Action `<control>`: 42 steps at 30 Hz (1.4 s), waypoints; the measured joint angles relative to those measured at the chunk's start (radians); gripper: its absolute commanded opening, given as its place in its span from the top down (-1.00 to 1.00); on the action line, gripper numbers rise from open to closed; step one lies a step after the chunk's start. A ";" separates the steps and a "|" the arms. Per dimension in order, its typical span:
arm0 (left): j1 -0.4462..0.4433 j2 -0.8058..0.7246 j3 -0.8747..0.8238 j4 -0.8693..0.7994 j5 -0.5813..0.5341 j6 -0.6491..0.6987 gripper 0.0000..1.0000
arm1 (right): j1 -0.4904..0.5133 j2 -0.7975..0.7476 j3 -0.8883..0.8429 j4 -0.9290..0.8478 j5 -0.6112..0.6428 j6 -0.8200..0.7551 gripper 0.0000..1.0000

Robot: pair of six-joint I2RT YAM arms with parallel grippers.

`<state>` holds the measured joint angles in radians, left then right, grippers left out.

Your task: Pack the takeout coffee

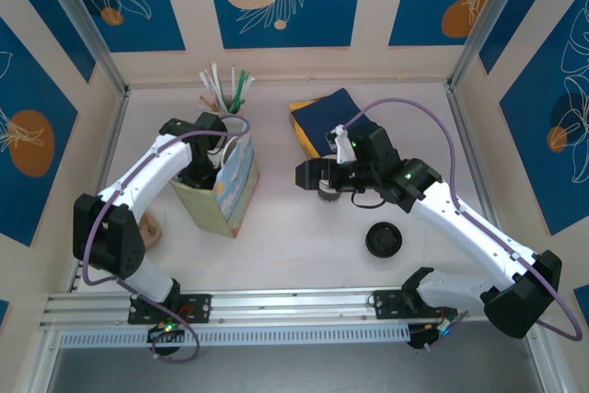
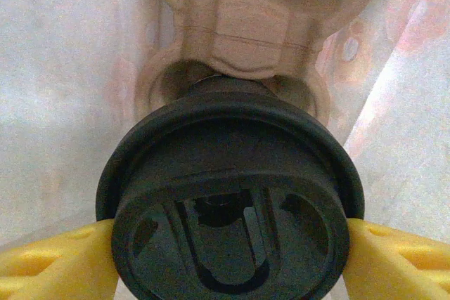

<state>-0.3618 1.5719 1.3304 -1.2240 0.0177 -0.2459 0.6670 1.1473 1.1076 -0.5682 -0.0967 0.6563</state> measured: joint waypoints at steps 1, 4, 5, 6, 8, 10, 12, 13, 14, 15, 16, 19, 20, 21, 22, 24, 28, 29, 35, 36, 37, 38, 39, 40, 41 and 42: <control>0.000 0.000 0.000 0.000 0.000 0.000 -0.54 | 0.000 0.000 0.000 0.000 0.000 0.000 -0.98; 0.000 0.000 0.000 0.000 0.000 0.000 -0.55 | 0.000 0.000 0.000 0.000 -0.001 0.003 -0.98; 0.000 0.000 0.000 0.000 0.000 0.000 -0.56 | 0.000 0.000 0.000 0.000 -0.001 0.003 -0.98; 0.000 0.000 0.000 0.000 0.000 0.000 -0.58 | 0.000 0.000 0.000 0.000 -0.003 0.003 -0.98; 0.000 0.000 0.000 0.000 0.000 -0.001 -0.60 | 0.000 0.000 0.000 0.000 -0.005 0.003 -0.98; 0.000 0.000 0.000 0.000 0.000 -0.003 -0.59 | 0.000 0.000 0.000 0.000 -0.007 0.003 -0.98; 0.000 0.000 0.000 -0.001 -0.001 -0.007 -0.58 | 0.000 0.000 0.000 0.000 -0.008 0.003 -0.98; 0.000 0.000 0.000 -0.003 -0.001 -0.007 -0.58 | 0.000 0.000 0.000 0.001 -0.008 0.003 -0.98; 0.000 0.000 0.000 -0.005 -0.001 -0.008 -0.59 | 0.000 0.000 0.000 0.001 -0.008 0.003 -0.98; 0.000 0.000 0.000 -0.007 -0.001 -0.008 -0.59 | 0.000 0.000 0.000 0.001 -0.008 0.003 -0.98; 0.000 0.000 0.000 -0.008 -0.002 -0.008 -0.59 | 0.000 0.000 0.000 0.001 -0.008 0.003 -0.98; 0.000 0.000 0.000 -0.014 -0.003 -0.008 -0.60 | 0.000 0.000 0.000 0.001 -0.008 0.003 -0.98; 0.000 0.000 0.000 -0.015 -0.003 -0.008 -0.60 | 0.000 0.000 0.000 0.001 -0.008 0.003 -0.98; 0.000 0.000 0.000 -0.015 -0.003 -0.008 -0.60 | 0.000 0.000 0.000 0.001 -0.008 0.003 -0.98; 0.000 0.000 0.000 -0.015 -0.003 -0.008 -0.60 | 0.000 0.000 0.000 0.001 -0.008 0.003 -0.98; 0.000 0.000 0.000 -0.015 -0.003 -0.009 -0.60 | 0.000 0.000 0.000 0.003 -0.008 0.003 -0.98; 0.000 0.000 0.000 -0.015 -0.003 -0.010 -0.60 | 0.000 0.000 0.000 0.004 -0.008 0.003 -0.98; 0.000 0.000 0.000 -0.015 -0.003 -0.010 -0.60 | 0.000 0.001 0.000 0.004 -0.008 0.003 -0.98; 0.000 0.000 0.000 -0.015 -0.003 -0.011 -0.61 | 0.000 0.001 0.000 0.004 -0.008 0.003 -0.98; 0.000 0.000 0.000 -0.015 -0.003 -0.011 -0.61 | 0.000 0.001 0.000 0.004 -0.008 0.003 -0.98; 0.000 0.000 0.000 -0.015 -0.003 -0.010 -0.61 | 0.000 0.001 0.000 0.004 -0.008 0.003 -0.98; 0.000 0.000 0.000 -0.016 -0.003 -0.010 -0.63 | 0.000 0.001 0.000 0.004 -0.008 0.003 -0.98; 0.000 0.000 0.000 -0.016 -0.003 -0.010 -0.66 | 0.000 0.001 0.000 0.004 -0.008 0.003 -0.98; 0.000 0.000 0.000 -0.017 -0.003 -0.011 -0.66 | 0.000 0.001 0.000 0.004 -0.008 0.003 -0.97; 0.000 0.000 0.000 -0.018 -0.003 -0.011 -0.66 | 0.000 0.001 0.000 0.004 -0.008 0.003 -0.98; 0.000 0.000 0.000 -0.018 -0.003 -0.011 -0.66 | 0.000 0.001 0.000 0.004 -0.008 0.003 -0.98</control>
<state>-0.3618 1.5719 1.3304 -1.2423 0.0147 -0.2565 0.6670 1.1484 1.1076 -0.5640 -0.1047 0.6598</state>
